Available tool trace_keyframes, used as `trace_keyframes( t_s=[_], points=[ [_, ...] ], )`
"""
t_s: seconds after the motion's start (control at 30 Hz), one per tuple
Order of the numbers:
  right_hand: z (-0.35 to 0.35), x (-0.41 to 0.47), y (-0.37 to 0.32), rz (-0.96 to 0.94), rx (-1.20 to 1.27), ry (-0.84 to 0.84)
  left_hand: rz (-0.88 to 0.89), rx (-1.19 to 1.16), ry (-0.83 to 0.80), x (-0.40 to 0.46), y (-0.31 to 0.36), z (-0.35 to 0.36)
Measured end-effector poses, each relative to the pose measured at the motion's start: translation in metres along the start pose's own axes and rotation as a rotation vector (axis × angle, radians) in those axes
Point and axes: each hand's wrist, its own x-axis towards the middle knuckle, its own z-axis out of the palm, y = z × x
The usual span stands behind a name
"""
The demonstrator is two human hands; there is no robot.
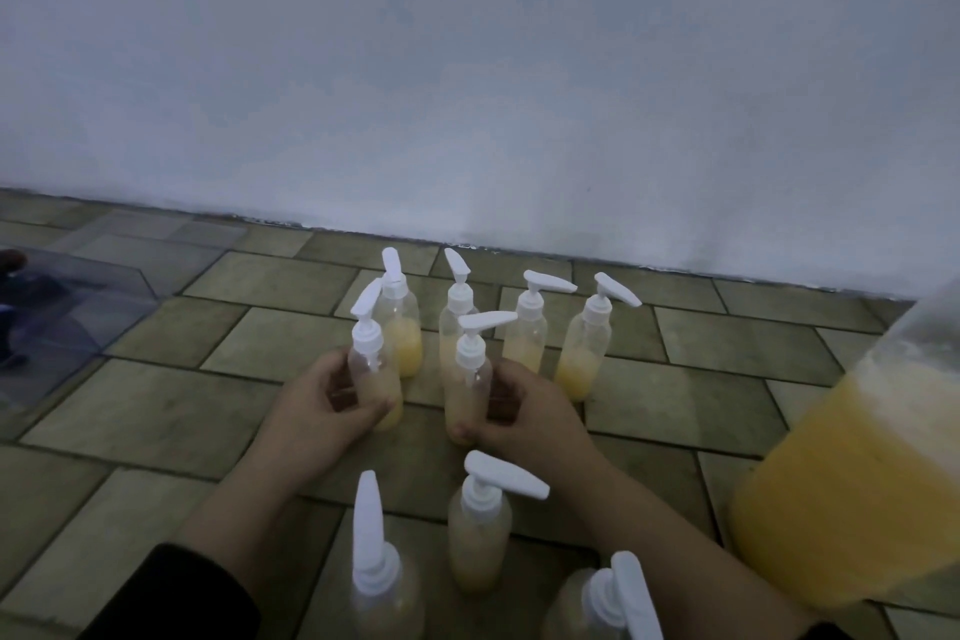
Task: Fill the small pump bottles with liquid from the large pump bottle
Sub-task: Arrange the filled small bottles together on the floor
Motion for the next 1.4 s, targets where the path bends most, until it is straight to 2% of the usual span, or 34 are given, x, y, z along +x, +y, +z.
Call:
trace_keyframes(
  t_s=[0.2,0.33,0.4,0.5,0.57,0.6,0.67,0.73,0.77,0.83,0.93,1.03,1.2,1.4],
  points=[
    [0.002,-0.002,-0.003,0.003,-0.034,0.031,0.0,0.006,-0.043,-0.003,0.002,-0.003],
    [-0.01,-0.01,-0.003,0.04,-0.007,0.025,-0.068,0.035,-0.046,-0.007,-0.001,-0.006],
    [-0.021,-0.02,-0.003,0.055,0.02,0.058,-0.054,-0.015,0.022,-0.018,-0.004,-0.012],
    [-0.041,-0.046,-0.001,0.019,0.089,0.162,0.031,-0.055,0.253,-0.052,-0.013,-0.018],
    [-0.053,-0.072,0.004,0.047,0.172,0.216,0.091,-0.193,0.317,-0.075,-0.023,-0.022],
    [-0.058,-0.087,0.007,0.072,0.252,0.221,0.137,-0.299,0.273,-0.085,-0.032,-0.024],
    [-0.067,-0.114,0.014,0.127,0.41,0.183,0.193,-0.455,0.07,-0.1,-0.045,-0.026],
    [-0.07,-0.137,0.022,0.166,0.44,0.027,0.21,-0.497,-0.183,-0.115,-0.053,-0.022],
    [-0.069,-0.146,0.024,0.173,0.416,-0.07,0.224,-0.474,-0.233,-0.119,-0.053,-0.017],
    [-0.065,-0.158,0.022,0.179,0.356,-0.239,0.217,-0.363,-0.219,-0.125,-0.047,-0.003],
    [-0.05,-0.164,0.014,0.199,0.184,-0.287,0.099,-0.293,-0.206,-0.131,-0.036,0.01],
    [-0.034,-0.167,-0.005,0.273,0.022,-0.205,0.011,-0.276,-0.199,-0.136,-0.025,0.016],
    [-0.013,-0.171,-0.001,0.26,0.143,0.057,-0.027,-0.279,-0.118,-0.137,-0.011,0.024],
    [-0.012,-0.156,0.007,0.173,0.042,0.282,0.025,-0.191,-0.036,-0.117,-0.006,0.03]
  ],
)
